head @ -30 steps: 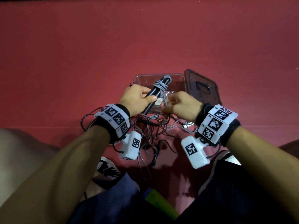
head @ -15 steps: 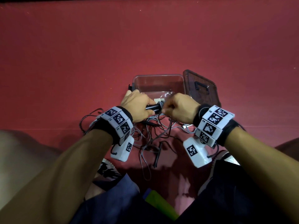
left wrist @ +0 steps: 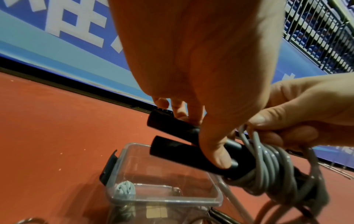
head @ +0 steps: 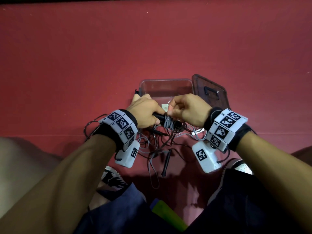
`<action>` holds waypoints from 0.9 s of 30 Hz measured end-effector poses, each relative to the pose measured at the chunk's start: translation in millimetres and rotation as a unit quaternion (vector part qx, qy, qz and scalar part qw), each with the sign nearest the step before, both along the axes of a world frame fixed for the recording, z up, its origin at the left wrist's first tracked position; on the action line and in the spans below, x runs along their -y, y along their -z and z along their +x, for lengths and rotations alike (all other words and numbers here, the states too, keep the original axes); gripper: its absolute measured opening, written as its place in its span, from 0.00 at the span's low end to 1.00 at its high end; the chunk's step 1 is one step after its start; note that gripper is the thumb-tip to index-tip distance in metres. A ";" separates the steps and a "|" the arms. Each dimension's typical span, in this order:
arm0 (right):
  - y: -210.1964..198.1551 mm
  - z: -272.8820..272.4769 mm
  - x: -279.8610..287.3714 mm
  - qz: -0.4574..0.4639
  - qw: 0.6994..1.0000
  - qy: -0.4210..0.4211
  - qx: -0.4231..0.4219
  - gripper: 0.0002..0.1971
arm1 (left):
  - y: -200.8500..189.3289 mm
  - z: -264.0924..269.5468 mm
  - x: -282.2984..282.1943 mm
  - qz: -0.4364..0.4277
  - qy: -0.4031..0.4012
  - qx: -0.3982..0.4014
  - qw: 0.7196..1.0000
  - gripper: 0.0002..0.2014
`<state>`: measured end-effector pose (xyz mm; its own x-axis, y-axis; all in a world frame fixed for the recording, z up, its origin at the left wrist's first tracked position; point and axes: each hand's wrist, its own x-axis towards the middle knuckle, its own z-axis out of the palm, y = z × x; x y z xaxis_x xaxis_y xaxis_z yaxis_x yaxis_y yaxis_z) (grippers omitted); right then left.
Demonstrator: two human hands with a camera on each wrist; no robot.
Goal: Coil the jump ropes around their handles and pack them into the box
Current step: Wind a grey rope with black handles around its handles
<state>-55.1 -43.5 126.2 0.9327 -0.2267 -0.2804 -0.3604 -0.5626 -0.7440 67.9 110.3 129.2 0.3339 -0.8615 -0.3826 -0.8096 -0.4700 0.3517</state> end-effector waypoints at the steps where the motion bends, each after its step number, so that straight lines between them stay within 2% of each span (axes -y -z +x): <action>1: -0.8 -0.1 0.7 -0.006 1.000 -0.002 -0.001 0.06 | -0.4 0.0 0.2 -0.003 0.005 -0.005 1.000 0.13; 4: -2.6 -0.3 3.7 -0.014 1.000 -0.010 -0.005 0.06 | -1.6 -0.9 0.1 -0.007 0.013 -0.008 1.000 0.12; 8: -6.8 0.4 8.6 -0.002 1.000 0.004 -0.018 0.08 | -4.9 2.9 -0.2 -0.012 -0.009 0.023 1.000 0.17; 13: -6.0 1.5 9.0 0.002 0.999 -0.020 -0.030 0.02 | -3.2 2.8 -0.5 -0.006 0.012 0.031 0.999 0.16; 18: -10.6 -0.8 10.0 -0.028 0.999 -0.032 -0.030 0.06 | -3.2 6.7 -1.2 -0.008 0.008 0.020 1.000 0.18; 23: -17.9 -2.4 11.0 -0.080 0.996 -0.014 -0.030 0.02 | -4.0 6.8 -1.1 -0.025 -0.009 0.026 0.999 0.18; 27: -22.0 -1.3 9.4 -0.125 0.990 -0.038 -0.044 0.08 | -2.1 8.0 -0.9 -0.019 -0.010 0.036 0.999 0.18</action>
<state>-56.3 -52.9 148.2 0.9244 -0.2300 -0.3044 -0.3671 -0.7537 -0.5451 75.8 111.2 131.3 0.3756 -0.8685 -0.3236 -0.8243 -0.4726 0.3116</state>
